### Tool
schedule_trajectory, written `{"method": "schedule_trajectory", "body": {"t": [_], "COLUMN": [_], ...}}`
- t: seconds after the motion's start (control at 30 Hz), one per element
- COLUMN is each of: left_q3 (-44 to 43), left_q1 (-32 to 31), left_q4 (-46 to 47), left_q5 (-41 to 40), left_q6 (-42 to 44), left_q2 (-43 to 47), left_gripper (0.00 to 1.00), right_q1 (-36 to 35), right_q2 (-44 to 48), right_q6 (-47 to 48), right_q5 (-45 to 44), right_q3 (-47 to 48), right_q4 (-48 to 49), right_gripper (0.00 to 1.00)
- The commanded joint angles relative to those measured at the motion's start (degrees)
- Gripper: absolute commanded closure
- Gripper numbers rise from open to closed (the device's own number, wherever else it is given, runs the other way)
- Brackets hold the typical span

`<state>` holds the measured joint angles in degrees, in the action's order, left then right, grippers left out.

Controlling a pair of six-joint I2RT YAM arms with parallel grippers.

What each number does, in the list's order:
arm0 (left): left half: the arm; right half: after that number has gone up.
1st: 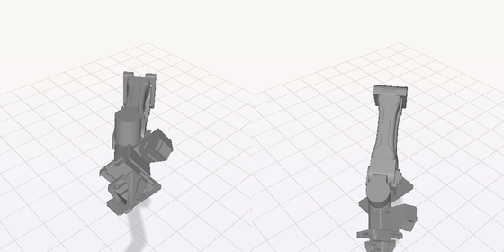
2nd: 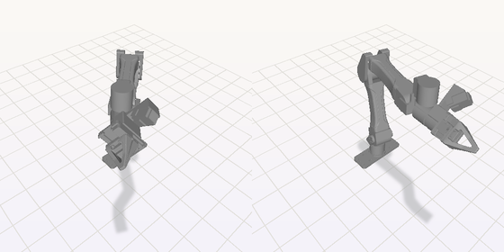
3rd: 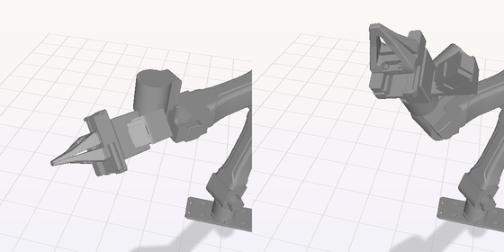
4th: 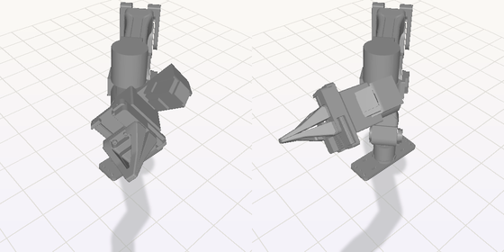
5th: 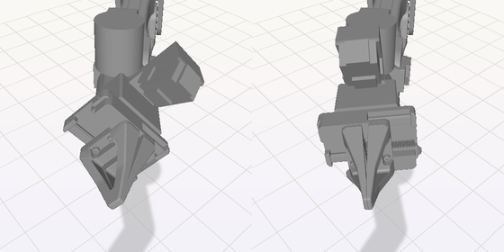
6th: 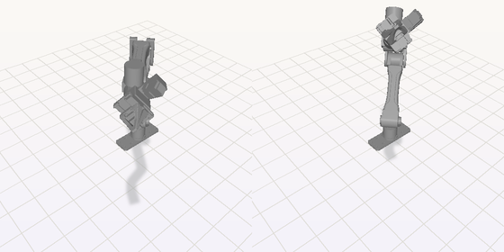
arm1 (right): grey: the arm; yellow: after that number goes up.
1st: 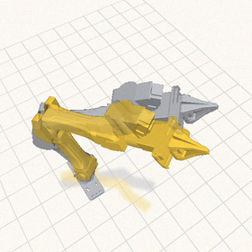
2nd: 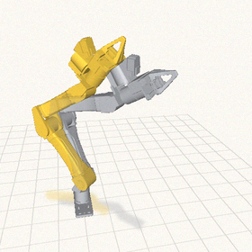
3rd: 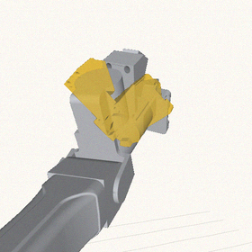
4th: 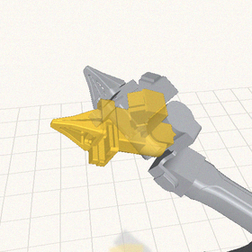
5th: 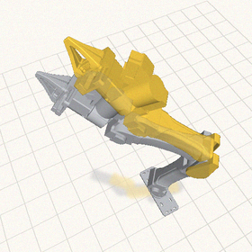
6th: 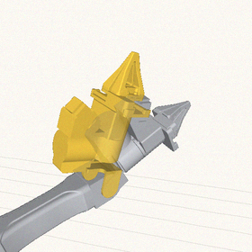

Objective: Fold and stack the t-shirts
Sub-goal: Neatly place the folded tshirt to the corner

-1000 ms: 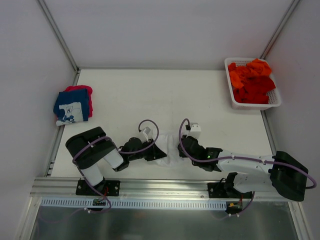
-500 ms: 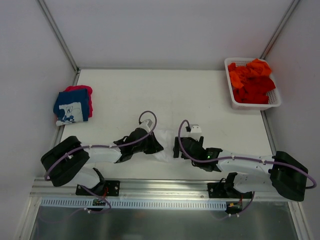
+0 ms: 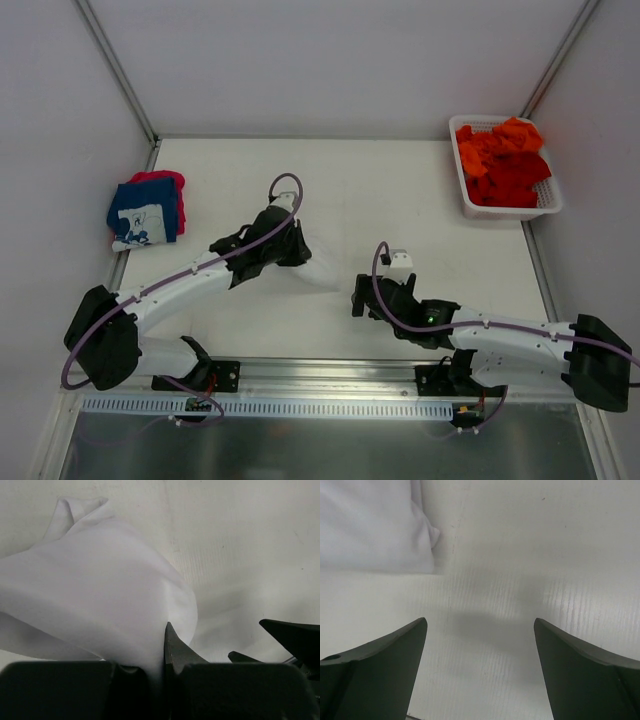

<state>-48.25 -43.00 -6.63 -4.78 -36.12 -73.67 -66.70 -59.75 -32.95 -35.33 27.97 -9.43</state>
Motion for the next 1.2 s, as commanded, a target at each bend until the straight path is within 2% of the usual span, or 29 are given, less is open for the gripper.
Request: {"method": "schedule_trajectory", "body": {"t": [0.0, 0.2, 0.57, 0.77, 1.0, 1.17], "left_q3": [-5.1, -6.0, 3.4, 11.5, 21.7, 26.3], "left_q1": [1.1, 2.0, 2.0, 2.0, 2.0, 2.0], "left_q4": [-7.2, -10.4, -10.5, -9.6, -5.8, -0.7], "left_q5": [-0.8, -1.2, 0.2, 1.4, 2.0, -0.1], "left_q6": [4.5, 5.3, 0.4, -3.6, -6.3, -6.1], "left_q2": [1.2, 1.6, 5.2, 8.4, 9.9, 12.5], "left_gripper": [1.0, 1.0, 1.0, 1.0, 1.0, 1.0], "right_q1": [-0.3, -0.3, 3.4, 5.6, 12.0, 13.3], "right_q2": [1.9, 2.4, -4.9, -8.8, -19.9, -27.0], "right_q6": [-1.2, -1.3, 2.4, 2.8, 3.8, 3.9], "right_q5": [-2.0, -2.4, 5.5, 7.5, 18.7, 24.6], "right_q3": [-1.1, -1.8, 0.5, 2.0, 5.0, 8.0], "right_q4": [-1.5, -0.2, 11.4, 15.6, 27.3, 34.3], "right_gripper": [0.08, 0.07, 0.06, 0.07, 0.07, 0.07]}}
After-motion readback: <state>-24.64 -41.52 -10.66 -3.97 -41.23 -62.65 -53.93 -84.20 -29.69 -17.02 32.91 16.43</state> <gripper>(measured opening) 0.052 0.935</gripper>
